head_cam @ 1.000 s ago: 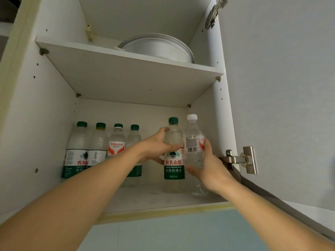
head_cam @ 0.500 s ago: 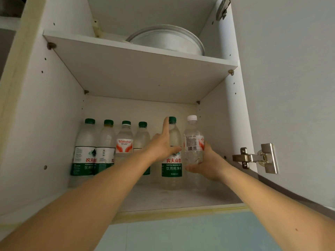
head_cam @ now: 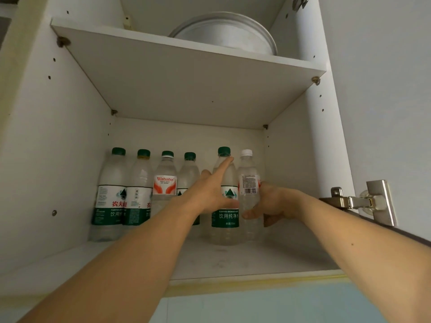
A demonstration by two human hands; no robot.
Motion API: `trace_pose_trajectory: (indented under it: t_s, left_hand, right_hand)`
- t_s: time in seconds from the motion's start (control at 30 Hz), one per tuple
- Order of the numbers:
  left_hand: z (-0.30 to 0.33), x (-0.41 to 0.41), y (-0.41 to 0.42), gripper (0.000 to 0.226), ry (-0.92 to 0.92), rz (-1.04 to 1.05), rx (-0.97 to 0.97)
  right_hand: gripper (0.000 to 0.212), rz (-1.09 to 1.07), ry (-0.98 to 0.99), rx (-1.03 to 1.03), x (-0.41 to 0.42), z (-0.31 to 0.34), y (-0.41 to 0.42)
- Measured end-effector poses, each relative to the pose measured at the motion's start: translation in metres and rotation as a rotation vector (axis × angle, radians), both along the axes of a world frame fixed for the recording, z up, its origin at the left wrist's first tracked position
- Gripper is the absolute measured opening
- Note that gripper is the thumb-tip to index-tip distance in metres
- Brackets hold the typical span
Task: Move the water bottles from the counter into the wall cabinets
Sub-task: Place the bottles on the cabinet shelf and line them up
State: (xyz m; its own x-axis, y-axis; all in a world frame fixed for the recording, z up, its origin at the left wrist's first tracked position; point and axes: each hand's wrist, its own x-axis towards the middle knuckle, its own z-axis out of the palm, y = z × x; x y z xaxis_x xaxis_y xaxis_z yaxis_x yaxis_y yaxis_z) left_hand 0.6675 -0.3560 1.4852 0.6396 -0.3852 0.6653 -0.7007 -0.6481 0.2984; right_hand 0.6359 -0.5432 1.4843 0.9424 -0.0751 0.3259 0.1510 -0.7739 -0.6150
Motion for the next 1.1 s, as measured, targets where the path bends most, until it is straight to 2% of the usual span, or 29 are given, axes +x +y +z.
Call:
trace_pose_trajectory:
  t_s: [0.1,0.2,0.3,0.63,0.83,0.97,1.1]
  left_hand:
    - [-0.003,0.002,0.002,0.133,-0.030,0.045,0.050]
    - [-0.002,0.004,0.002,0.137,-0.058,0.072,0.064]
    - [0.000,0.007,0.002,0.139,-0.091,0.124,0.094]
    - [-0.002,0.012,0.009,0.132,-0.169,0.317,0.204]
    - [0.009,0.016,0.014,0.124,-0.322,0.421,0.375]
    - [0.019,0.022,0.018,0.131,-0.318,0.427,0.472]
    - [0.016,0.029,0.017,0.136,-0.334,0.425,0.490]
  right_hand:
    - [0.076,-0.025,0.012,0.000,0.010,0.001,0.002]
    - [0.082,-0.028,0.004,0.010,0.018,0.000,0.005]
    - [0.087,-0.022,-0.021,0.023,0.023,-0.001,0.007]
    - [0.075,0.039,-0.043,0.049,0.030,-0.006,-0.002]
    - [0.070,0.072,-0.041,0.060,0.036,-0.008,-0.004]
    - [0.067,0.070,-0.057,0.035,0.040,-0.007,-0.002]
    - [0.066,0.080,-0.053,0.026,0.044,-0.007,-0.003]
